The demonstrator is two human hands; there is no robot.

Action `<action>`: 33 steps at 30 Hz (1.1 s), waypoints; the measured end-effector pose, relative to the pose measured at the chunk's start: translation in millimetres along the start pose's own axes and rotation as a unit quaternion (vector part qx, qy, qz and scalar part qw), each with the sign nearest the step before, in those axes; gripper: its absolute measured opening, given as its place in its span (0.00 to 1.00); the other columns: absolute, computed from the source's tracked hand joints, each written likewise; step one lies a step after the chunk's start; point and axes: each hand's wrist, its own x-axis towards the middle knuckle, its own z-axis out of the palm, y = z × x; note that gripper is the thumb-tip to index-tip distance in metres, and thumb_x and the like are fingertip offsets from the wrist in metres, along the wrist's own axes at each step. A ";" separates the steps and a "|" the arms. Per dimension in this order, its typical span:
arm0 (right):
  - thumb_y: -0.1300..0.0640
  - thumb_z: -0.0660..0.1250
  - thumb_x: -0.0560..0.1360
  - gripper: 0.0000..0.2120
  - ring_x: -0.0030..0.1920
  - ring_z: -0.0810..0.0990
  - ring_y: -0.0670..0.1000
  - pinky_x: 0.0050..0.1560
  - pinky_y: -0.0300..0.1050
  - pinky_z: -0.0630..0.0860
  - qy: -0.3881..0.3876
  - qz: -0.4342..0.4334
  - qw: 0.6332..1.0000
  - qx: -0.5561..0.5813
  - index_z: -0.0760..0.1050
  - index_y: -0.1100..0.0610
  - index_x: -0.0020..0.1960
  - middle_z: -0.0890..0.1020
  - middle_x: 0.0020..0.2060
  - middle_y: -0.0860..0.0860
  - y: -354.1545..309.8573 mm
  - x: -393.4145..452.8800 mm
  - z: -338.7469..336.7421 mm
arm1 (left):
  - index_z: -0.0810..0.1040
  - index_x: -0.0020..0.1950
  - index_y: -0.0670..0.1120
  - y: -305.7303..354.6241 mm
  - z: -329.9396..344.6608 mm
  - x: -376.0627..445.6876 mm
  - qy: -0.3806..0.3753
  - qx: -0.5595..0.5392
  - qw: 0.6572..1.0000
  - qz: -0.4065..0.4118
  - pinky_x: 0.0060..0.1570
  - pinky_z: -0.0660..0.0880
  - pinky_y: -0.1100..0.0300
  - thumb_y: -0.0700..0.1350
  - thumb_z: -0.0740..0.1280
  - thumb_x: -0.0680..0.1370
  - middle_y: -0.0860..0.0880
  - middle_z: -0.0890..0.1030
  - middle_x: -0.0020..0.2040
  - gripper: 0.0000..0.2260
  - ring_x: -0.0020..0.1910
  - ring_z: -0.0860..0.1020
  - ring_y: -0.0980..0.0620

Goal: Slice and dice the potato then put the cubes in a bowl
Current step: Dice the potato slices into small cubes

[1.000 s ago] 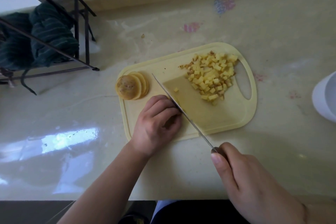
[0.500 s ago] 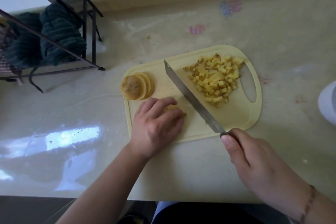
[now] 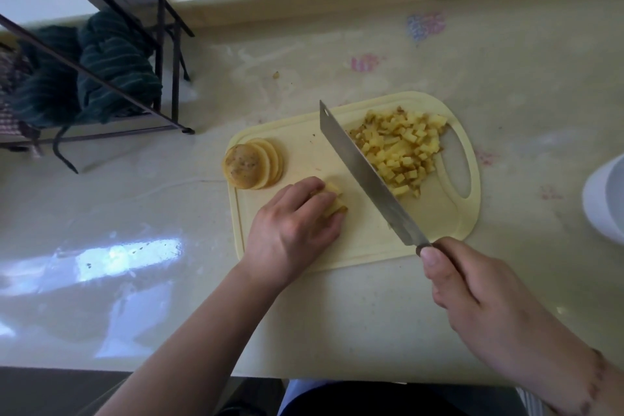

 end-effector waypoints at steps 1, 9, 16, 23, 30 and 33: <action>0.31 0.46 0.72 0.20 0.26 0.73 0.50 0.30 0.48 0.70 -0.003 -0.002 1.000 0.000 0.66 0.44 0.38 0.77 0.30 0.55 -1.1 -1.1 1.6 | 0.86 0.49 0.40 0.7 1.6 1.3 0.002 -0.002 1.000 -0.004 0.41 0.80 0.52 0.43 0.78 0.73 0.43 0.83 0.50 0.08 0.43 0.83 0.43; 0.32 0.46 0.72 0.25 0.28 0.73 0.48 0.30 0.42 0.66 -0.006 -0.017 0.999 -0.032 0.67 0.51 0.37 0.77 0.31 0.47 -6.8 -3.6 12.0 | 0.85 0.51 0.39 -3.2 -3.6 -3.4 -0.008 -0.006 1.000 0.012 0.46 0.77 0.52 0.44 0.76 0.76 0.42 0.82 0.52 0.09 0.44 0.78 0.43; 0.34 0.45 0.74 0.23 0.28 0.72 0.45 0.32 0.40 0.66 -0.024 -0.042 0.998 -0.042 0.65 0.50 0.38 0.76 0.32 0.42 -5.0 -4.5 22.8 | 0.85 0.50 0.38 -18.3 -5.9 -4.2 -0.037 -0.050 0.997 0.048 0.47 0.77 0.52 0.41 0.76 0.77 0.41 0.82 0.50 0.06 0.45 0.79 0.42; 0.33 0.46 0.74 0.22 0.27 0.71 0.45 0.32 0.43 0.66 -0.020 -0.047 0.998 -0.044 0.65 0.48 0.38 0.76 0.31 0.44 -5.3 -6.8 21.3 | 0.85 0.50 0.37 -16.3 -6.3 -3.8 -0.031 -0.049 0.996 0.061 0.48 0.77 0.50 0.40 0.76 0.77 0.41 0.82 0.50 0.06 0.46 0.79 0.41; 0.35 0.46 0.76 0.21 0.28 0.72 0.46 0.33 0.43 0.66 -0.029 -0.040 0.998 -0.027 0.66 0.50 0.38 0.75 0.29 0.45 -12.7 -13.3 16.3 | 0.86 0.50 0.37 -12.1 -1.0 -1.7 -0.033 -0.052 0.995 0.078 0.52 0.77 0.50 0.39 0.73 0.79 0.41 0.83 0.51 0.05 0.50 0.81 0.38; 0.37 0.48 0.75 0.21 0.28 0.72 0.47 0.33 0.43 0.66 -0.034 -0.029 0.999 -0.017 0.66 0.51 0.38 0.75 0.28 0.45 -13.1 -16.9 18.0 | 0.86 0.49 0.37 -12.3 0.0 -2.5 -0.024 -0.058 0.995 0.074 0.52 0.77 0.51 0.38 0.73 0.79 0.41 0.84 0.50 0.04 0.50 0.81 0.38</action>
